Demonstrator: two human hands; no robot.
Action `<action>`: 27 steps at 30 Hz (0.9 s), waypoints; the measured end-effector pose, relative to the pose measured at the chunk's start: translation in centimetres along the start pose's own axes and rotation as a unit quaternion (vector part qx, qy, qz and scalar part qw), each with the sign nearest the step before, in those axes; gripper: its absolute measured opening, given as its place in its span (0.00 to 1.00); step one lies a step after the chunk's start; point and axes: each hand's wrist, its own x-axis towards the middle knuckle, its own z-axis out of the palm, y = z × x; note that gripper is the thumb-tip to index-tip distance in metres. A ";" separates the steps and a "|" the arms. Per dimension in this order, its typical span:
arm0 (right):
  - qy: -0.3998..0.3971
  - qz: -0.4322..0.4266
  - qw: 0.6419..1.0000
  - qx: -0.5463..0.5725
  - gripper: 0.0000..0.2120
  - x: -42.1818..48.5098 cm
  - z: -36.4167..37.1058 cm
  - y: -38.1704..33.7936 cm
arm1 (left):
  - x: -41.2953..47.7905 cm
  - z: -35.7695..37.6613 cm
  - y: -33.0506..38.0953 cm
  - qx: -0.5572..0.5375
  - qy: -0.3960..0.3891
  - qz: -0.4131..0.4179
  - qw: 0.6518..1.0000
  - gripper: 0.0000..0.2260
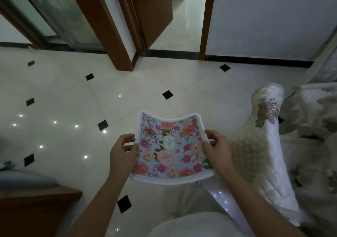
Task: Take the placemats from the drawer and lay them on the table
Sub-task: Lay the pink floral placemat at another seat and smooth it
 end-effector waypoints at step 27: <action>0.262 -0.001 0.965 0.029 0.15 29.1 -8.2 -11.3 | 35.1 19.3 21.3 -0.044 -0.238 0.118 0.963 0.14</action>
